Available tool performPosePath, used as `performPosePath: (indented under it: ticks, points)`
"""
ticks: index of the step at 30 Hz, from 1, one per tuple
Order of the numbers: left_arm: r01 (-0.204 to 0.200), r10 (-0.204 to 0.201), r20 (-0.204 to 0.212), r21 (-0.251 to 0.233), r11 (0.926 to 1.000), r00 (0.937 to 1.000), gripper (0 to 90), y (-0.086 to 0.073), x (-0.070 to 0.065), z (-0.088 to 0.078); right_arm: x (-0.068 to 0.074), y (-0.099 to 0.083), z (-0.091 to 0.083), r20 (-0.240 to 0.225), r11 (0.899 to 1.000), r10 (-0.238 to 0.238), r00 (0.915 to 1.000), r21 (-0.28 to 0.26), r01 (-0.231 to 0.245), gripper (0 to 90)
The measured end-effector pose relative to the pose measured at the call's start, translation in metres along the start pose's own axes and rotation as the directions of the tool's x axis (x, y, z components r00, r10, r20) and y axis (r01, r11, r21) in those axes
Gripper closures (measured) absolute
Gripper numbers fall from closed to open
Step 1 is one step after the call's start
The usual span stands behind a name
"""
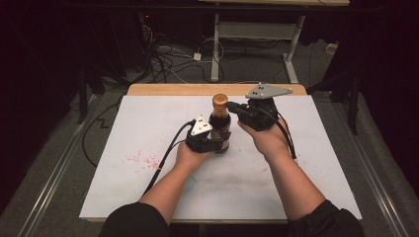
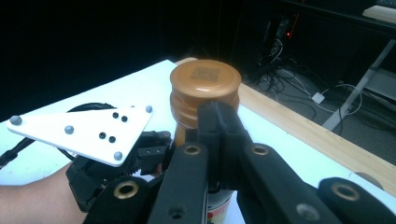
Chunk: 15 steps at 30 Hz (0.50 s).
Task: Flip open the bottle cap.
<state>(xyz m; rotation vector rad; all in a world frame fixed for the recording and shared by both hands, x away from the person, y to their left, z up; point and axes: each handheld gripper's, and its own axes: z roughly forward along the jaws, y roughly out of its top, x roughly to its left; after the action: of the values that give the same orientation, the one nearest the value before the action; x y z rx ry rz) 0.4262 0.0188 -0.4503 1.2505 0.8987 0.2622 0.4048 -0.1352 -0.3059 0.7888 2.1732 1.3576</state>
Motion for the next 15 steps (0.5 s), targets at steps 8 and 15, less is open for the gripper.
performPosePath:
  ticks: [8, 15]
  points:
    - [-0.016, 0.016, -0.002, -0.002, 0.9999, 0.9999, 29.8, -0.0014, -0.0018, -0.0001, 0.0020, -0.0006, -0.0026, 0.007, 1.000, -0.009, 0.9999, 0.003, 0.009, 90.0]
    - [-0.006, 0.006, 0.003, -0.005, 1.0000, 1.0000, 29.9, -0.0009, 0.0000, -0.0002, 0.0023, 0.0025, -0.0004, 0.015, 1.000, -0.014, 0.9998, 0.015, 0.014, 90.0]
